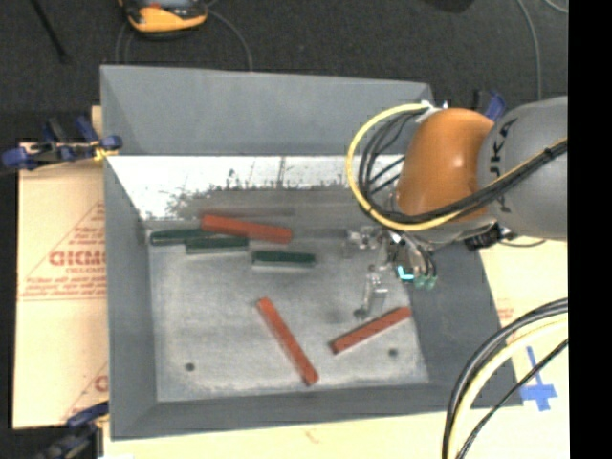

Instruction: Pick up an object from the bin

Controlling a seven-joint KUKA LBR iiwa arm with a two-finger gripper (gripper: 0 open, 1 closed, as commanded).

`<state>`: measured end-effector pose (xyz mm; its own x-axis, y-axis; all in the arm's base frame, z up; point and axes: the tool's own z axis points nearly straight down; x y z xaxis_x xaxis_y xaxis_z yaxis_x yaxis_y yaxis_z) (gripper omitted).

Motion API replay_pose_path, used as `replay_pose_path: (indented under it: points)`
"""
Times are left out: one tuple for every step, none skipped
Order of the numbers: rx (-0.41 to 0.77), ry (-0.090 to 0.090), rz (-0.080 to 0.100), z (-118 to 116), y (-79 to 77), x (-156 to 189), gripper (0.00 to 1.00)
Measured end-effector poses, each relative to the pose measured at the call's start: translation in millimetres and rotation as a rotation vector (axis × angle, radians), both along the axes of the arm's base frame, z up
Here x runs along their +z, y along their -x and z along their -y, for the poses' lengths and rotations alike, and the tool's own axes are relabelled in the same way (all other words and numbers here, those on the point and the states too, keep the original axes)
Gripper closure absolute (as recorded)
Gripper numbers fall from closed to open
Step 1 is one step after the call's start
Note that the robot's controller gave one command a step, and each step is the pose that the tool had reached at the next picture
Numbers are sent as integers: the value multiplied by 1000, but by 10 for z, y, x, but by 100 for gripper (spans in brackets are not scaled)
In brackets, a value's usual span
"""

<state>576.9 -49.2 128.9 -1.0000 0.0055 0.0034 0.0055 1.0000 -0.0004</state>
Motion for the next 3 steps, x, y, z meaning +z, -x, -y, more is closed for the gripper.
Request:
replay_pose_path:
  points:
    - [1, 1, 8, 0, -21, 43, 0]
    - [251, 0, 13, 223, 294, -348, 0]
    - [374, -1, 3, 403, 443, -308, 0]
